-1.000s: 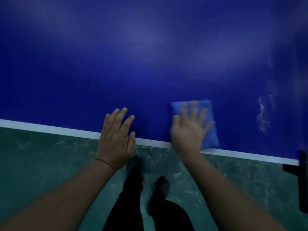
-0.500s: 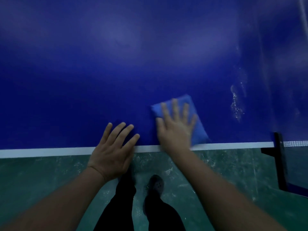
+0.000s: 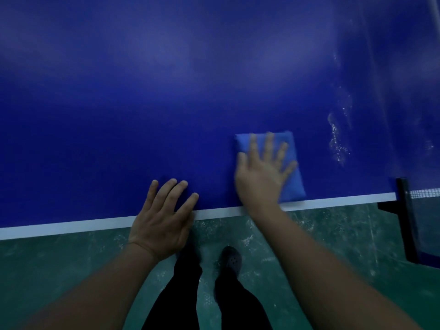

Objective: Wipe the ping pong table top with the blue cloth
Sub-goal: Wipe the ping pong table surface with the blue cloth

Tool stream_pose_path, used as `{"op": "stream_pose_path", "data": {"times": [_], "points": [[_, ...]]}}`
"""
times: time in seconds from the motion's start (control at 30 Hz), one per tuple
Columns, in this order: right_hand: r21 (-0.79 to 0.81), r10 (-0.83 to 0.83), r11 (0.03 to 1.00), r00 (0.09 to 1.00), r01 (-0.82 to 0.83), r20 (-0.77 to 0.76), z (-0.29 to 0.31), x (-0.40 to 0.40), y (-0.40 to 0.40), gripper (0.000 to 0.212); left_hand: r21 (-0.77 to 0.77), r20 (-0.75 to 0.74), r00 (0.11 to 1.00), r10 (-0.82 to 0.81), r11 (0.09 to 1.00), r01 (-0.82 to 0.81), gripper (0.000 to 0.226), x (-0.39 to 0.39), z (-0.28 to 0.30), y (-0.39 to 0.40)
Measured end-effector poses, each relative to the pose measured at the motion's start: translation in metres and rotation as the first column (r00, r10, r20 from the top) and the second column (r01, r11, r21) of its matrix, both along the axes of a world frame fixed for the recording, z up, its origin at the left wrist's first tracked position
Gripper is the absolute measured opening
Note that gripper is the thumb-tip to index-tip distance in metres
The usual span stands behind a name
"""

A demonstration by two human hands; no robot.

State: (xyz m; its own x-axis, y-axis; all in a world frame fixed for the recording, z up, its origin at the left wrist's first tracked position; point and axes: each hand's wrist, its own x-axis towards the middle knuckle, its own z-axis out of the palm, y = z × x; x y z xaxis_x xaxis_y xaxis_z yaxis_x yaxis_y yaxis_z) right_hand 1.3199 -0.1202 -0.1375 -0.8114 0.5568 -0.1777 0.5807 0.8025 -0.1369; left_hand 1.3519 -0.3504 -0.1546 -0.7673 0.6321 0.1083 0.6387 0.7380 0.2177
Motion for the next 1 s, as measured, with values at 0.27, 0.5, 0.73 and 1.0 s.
{"op": "stream_pose_path", "data": {"times": [0.27, 0.5, 0.73, 1.0], "points": [[0.032, 0.342, 0.94, 0.939, -0.341, -0.027, -0.005, 0.023, 0.036, 0.061, 0.013, 0.012, 1.0, 0.007, 1.0, -0.008, 0.042, 0.0, 0.0, 0.0], [-0.152, -0.036, 0.988, 0.992, 0.017, -0.124, 0.018, 0.062, 0.069, 0.044, -0.014, 0.076, 0.996, 0.034, 0.999, -0.033, 0.048, 0.001, 0.007, 0.002], [-0.738, 0.092, 0.651, 0.984, -0.178, -0.156, 0.081, -0.002, 0.047, 0.024, 0.116, 0.147, 0.987, 0.058, 0.99, -0.075, 0.045, 0.0, 0.021, -0.006], [-0.213, 0.022, 0.973, 0.956, -0.087, -0.291, 0.086, -0.076, 0.148, 0.042, 0.13, 0.167, 0.957, 0.238, 0.957, -0.261, 0.046, -0.001, 0.03, -0.032]]}}
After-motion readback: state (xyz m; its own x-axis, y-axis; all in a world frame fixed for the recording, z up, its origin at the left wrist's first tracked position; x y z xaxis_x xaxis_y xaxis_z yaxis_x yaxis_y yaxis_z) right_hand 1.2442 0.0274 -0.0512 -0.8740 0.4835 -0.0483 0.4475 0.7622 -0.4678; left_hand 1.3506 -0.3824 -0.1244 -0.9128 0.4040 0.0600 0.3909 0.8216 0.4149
